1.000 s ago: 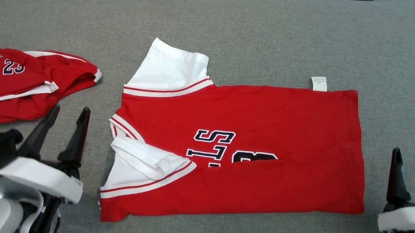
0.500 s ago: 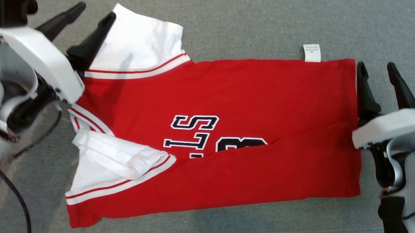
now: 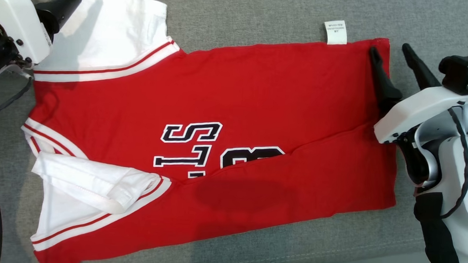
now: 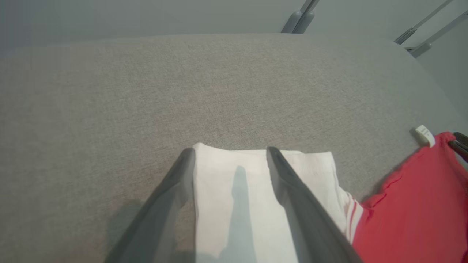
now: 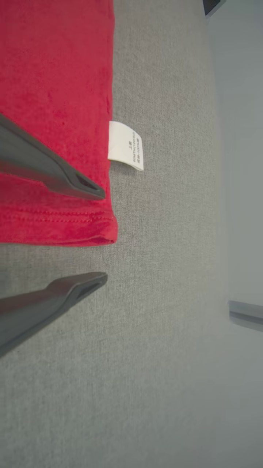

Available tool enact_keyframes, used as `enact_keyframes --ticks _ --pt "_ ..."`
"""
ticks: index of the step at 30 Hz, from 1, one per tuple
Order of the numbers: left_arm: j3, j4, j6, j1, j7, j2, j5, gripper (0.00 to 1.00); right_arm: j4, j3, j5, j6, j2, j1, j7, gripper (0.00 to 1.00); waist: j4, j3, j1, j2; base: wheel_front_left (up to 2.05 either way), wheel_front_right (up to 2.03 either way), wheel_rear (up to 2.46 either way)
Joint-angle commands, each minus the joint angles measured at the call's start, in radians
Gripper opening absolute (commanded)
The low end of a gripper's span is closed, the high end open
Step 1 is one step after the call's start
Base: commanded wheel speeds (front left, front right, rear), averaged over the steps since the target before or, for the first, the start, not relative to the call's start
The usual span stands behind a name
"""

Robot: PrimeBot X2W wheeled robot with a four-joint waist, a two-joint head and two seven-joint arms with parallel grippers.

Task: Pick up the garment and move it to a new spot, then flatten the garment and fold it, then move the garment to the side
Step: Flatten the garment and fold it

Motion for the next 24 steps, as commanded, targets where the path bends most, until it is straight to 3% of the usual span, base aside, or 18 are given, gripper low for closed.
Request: enact_keyframes --ticks 1,24 --pt "0.031 -0.008 -0.01 -0.042 0.004 0.05 -0.014 1.0 -0.017 0.024 0.011 0.0 -0.004 -0.006 0.005 1.0 -0.011 0.009 0.0 0.0 0.0 0.0 0.0" --pt "-0.101 0.074 -0.015 -0.106 -0.063 0.139 -0.09 1.0 0.011 0.144 0.084 0.0 -0.006 -0.071 0.009 1.0 -0.051 0.041 0.0 0.0 0.0 0.0 0.0"
